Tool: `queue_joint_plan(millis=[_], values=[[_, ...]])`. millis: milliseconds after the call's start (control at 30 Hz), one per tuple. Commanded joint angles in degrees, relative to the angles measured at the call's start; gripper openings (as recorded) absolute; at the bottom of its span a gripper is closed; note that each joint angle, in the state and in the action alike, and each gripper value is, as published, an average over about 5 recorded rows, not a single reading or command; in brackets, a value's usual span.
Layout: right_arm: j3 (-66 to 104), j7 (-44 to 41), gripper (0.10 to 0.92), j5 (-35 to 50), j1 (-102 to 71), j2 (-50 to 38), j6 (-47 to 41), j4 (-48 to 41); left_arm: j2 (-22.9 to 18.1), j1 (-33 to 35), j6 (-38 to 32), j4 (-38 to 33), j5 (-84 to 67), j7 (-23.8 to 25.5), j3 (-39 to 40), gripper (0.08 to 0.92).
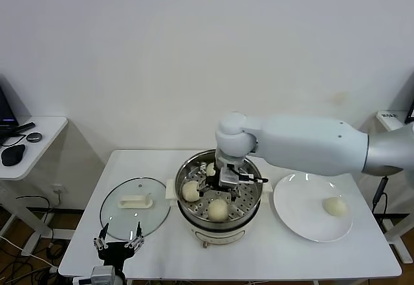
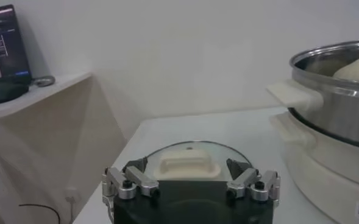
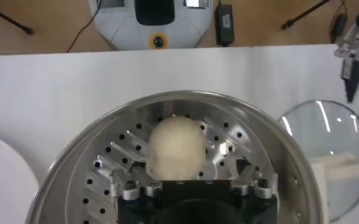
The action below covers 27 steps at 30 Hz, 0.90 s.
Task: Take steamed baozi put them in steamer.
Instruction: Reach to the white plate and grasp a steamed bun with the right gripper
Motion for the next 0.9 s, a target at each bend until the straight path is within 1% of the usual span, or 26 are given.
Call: queue_joint_plan(millis=[33, 100, 200, 267, 333, 467, 600, 733, 833, 900], values=[[3.02, -1.1, 0.821, 8.54, 5.39, -13.05, -8.35, 3.96, 0.34, 0.28, 0.0, -0.52, 0.08, 0.05, 0.07, 0.823], [3.23, -0.54, 0.822, 13.54, 6.92, -18.32, -16.24, 4.69, 0.57, 0.32, 0.02, -0.71, 0.04, 0.1, 0.06, 0.823], [4.48, 0.73, 0.823, 19.87, 7.27, -27.12, -30.52, 4.49, 0.93, 0.26, 0.09, -0.8, -0.15, 0.25, 0.02, 0.823], [5.77, 1.01, 0.823, 20.63, 5.98, -32.04, -37.38, 3.29, 1.13, 0.15, 0.15, -0.6, -0.3, 0.37, -0.01, 0.823], [7.47, 1.17, 0.823, 17.46, 3.44, -35.64, -41.22, 1.88, 1.33, 0.06, 0.21, -0.32, -0.43, 0.47, 0.0, 0.823], [13.16, 1.48, 0.823, 7.9, -5.77, -41.06, -42.97, -1.08, 1.75, 0.3, 0.26, 0.04, -0.65, 0.61, 0.04, 0.823], [25.51, -0.2, 0.823, 3.33, -21.06, -43.75, -42.25, -5.9, 1.74, 0.72, 0.47, 0.12, -1.22, 0.8, -0.17, 0.823], [35.92, -3.53, 0.823, 0.21, -33.13, -41.32, -39.56, -13.03, 1.64, 0.9, 0.72, 0.48, -1.52, 1.15, -0.31, 0.823], [40.52, -3.61, 0.823, -1.48, -37.47, -37.81, -38.33, -18.68, 1.56, 1.07, 0.86, 0.91, -1.57, 1.34, -0.52, 0.823], [42.06, -4.24, 0.823, -3.6, -38.51, -35.33, -35.98, -22.65, 1.47, 1.21, 0.9, 1.14, -1.62, 1.43, -0.78, 0.823]])
